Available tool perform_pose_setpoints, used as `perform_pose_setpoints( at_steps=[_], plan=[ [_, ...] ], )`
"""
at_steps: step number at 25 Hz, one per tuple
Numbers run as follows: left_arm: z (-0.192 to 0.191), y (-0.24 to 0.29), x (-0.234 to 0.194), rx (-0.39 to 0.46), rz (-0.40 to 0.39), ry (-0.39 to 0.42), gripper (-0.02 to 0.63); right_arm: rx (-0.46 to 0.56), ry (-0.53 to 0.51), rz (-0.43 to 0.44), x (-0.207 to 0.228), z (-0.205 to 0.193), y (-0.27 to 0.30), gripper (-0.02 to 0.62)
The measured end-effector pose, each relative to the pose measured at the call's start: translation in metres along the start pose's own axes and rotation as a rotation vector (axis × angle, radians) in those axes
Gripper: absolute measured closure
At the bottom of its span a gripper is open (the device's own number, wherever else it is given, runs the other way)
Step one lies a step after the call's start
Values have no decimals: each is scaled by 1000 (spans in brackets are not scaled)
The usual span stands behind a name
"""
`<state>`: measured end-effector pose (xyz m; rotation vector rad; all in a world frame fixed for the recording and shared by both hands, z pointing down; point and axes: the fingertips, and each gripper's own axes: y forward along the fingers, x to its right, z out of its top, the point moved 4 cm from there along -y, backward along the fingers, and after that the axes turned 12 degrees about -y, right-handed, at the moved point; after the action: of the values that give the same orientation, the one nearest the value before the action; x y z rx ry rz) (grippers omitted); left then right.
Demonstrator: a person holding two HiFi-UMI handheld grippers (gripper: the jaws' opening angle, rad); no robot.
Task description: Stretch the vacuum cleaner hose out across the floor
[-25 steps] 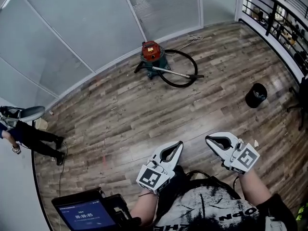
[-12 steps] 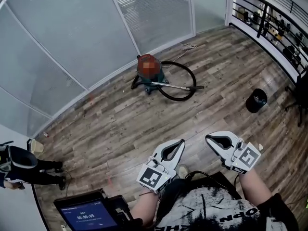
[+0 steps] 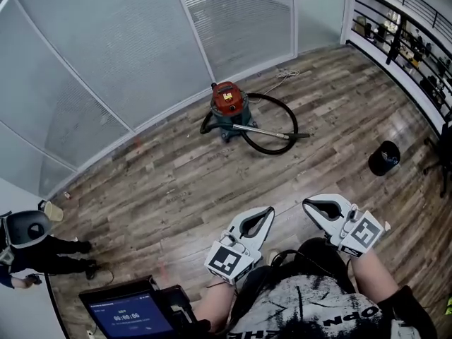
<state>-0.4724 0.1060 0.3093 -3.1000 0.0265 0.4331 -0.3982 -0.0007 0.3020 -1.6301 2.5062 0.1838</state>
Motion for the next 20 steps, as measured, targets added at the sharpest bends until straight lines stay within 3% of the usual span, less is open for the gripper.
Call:
perform_pose_setpoints(
  at_steps=[6,11,20],
  plan=[
    [-7,-1,-9,-61,13,-6,603,5,17,10,-2,-6,10,588],
    [5,60,-85,-115,51,-58,603,11,76,36,84,-31,63,588],
    [35,154,-162,-117,174,-50,603,40,98,180,212,-56,115,588]
  ],
)
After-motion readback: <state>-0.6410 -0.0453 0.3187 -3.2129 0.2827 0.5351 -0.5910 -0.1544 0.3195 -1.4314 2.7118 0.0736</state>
